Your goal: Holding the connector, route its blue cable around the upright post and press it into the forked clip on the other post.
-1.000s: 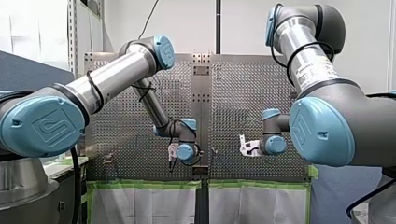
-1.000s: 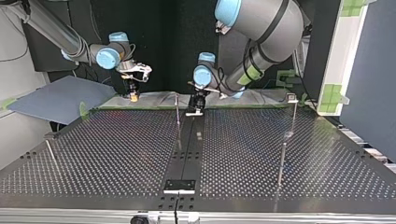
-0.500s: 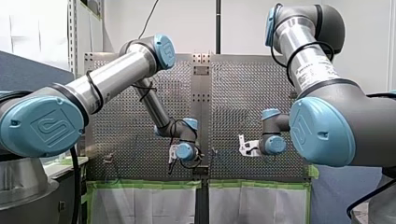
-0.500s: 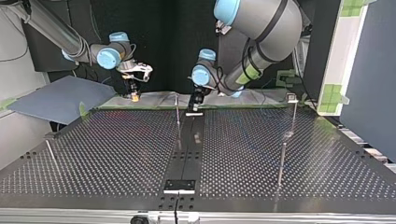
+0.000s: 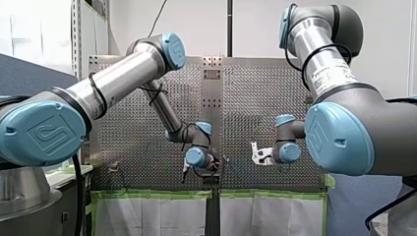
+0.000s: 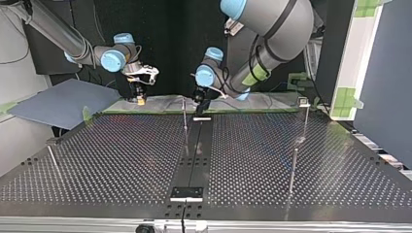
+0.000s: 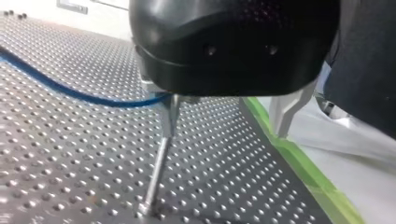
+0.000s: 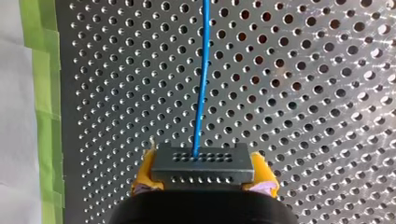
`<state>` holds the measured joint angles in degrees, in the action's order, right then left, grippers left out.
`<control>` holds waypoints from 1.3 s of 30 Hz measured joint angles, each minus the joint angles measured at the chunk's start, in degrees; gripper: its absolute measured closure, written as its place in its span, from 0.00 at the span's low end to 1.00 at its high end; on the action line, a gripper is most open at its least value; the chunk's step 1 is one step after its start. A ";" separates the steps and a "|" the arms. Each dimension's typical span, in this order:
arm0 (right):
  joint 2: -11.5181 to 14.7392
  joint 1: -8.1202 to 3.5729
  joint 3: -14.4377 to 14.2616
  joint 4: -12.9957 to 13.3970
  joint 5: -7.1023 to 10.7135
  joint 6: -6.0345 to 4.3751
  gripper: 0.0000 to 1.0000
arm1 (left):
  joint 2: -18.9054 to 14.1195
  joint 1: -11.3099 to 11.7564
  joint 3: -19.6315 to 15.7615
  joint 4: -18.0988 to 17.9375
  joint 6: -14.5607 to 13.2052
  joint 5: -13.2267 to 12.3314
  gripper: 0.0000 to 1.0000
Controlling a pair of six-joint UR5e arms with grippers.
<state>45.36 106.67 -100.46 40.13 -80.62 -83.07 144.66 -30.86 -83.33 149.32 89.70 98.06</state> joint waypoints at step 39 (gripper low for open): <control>0.00 0.16 -0.01 -0.57 0.11 0.17 1.00 | -3.88 -3.06 -9.75 -6.82 0.64 -1.79 0.00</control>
<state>45.36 106.83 -100.48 39.56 -80.52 -82.90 140.78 -33.92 -93.08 142.50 90.35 96.27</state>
